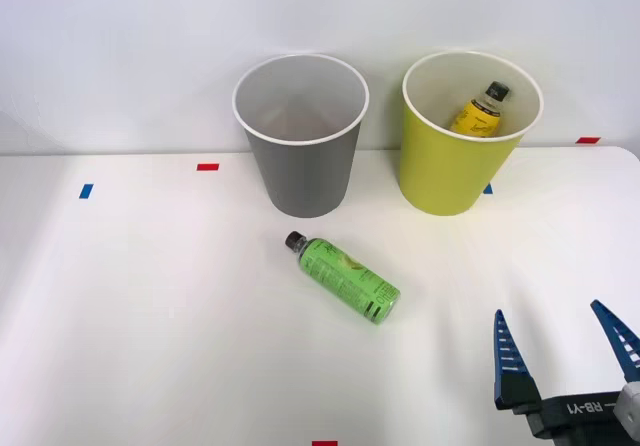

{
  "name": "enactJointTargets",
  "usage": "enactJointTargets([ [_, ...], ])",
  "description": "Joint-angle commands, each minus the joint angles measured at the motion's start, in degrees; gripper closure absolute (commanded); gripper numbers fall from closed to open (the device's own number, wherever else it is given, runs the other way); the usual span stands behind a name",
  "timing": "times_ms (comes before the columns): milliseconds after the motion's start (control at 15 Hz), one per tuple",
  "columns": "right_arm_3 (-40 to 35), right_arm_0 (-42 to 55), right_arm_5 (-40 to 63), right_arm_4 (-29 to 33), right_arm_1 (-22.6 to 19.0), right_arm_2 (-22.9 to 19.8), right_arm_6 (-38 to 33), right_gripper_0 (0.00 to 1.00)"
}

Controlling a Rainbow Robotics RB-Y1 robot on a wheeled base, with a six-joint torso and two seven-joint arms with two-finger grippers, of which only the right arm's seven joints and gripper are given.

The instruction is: Put cans in the gray bin, plastic bottles in the light green bin

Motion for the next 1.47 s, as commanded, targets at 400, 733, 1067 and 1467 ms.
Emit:
enactJointTargets([
  [400, 13.81, 2.31, -8.39, 29.81, 11.28, -3.74, -31.24, 0.00],
  [733, 15.40, 4.06, -12.52, 32.54, 9.26, -1.46, -25.62, 0.00],
  [1067, 15.40, 6.44, -12.52, 27.35, 9.53, 1.80, -14.81, 0.00],
  [1467, 15.40, 6.88, -12.61, 18.30, 7.77, 5.31, -6.72, 0.00],
])
